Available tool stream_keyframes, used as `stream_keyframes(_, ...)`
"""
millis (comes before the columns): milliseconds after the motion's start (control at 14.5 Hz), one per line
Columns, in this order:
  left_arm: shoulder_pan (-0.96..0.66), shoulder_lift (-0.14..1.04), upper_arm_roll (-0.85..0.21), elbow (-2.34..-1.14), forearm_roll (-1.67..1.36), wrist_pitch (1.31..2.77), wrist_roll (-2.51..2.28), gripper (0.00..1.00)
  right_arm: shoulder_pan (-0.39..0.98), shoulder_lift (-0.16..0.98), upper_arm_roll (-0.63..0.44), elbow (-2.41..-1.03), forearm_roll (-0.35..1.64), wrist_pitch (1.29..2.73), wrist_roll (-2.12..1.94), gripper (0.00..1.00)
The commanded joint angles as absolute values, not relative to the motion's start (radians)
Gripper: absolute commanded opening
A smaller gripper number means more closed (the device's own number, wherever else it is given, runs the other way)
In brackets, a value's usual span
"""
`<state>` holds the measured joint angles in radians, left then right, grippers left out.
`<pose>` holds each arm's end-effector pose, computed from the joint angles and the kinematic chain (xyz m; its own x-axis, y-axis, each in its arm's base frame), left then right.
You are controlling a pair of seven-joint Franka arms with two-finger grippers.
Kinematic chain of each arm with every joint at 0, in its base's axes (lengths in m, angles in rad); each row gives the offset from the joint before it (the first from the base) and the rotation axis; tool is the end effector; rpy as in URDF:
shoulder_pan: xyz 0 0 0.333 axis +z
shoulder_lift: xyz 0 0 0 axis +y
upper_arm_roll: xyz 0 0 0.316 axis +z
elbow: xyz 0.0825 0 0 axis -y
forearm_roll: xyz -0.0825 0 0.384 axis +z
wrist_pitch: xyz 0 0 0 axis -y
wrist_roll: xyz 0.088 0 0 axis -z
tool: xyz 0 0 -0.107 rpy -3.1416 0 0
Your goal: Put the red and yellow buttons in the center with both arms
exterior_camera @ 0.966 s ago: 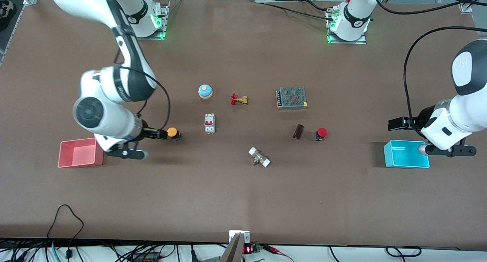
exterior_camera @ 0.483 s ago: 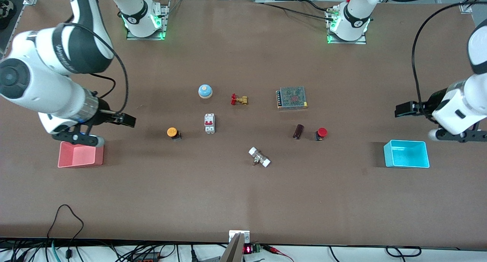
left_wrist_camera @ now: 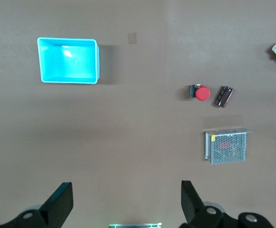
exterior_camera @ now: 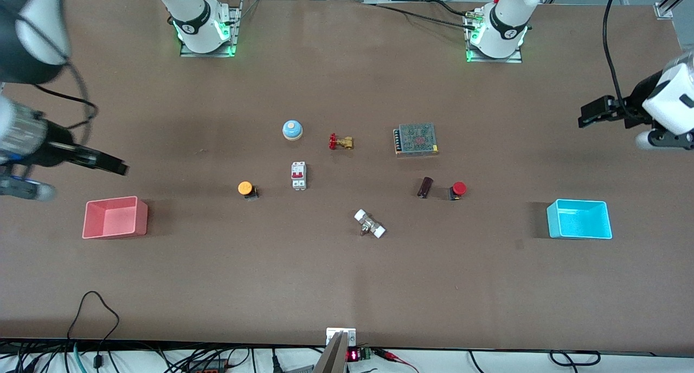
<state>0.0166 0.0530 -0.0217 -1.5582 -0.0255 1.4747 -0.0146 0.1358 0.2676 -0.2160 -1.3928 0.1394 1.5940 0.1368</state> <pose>0.5587 -0.0055 0.5932 0.9906 0.0070 -0.1364 0.0104 -0.9996 0.0246 0.6328 -0.0188 0.5547 0.9743 -0.2139 -0.0710 -0.2189 -0.9730 -0.0731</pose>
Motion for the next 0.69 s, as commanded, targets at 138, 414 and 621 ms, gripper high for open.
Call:
stream_keyframes(138, 0.028, -0.049, -0.025, -1.646, -0.045, 1.491, 0.006, 1.00, 0.060, 0.175, -0.166, -1.414, 0.040, 1.506, 0.066, 1.00)
stream_keyframes(414, 0.026, -0.089, -0.025, -1.647, -0.041, 1.480, 0.006, 1.00, 0.064, 0.069, -0.160, -1.554, -0.009, 1.528, 0.023, 1.00)
stream_keyframes(621, 0.022, -0.091, -0.026, -1.652, -0.034, 1.480, 0.006, 1.00, 0.064, 0.019, -0.158, -1.594, -0.009, 1.526, 0.014, 1.00)
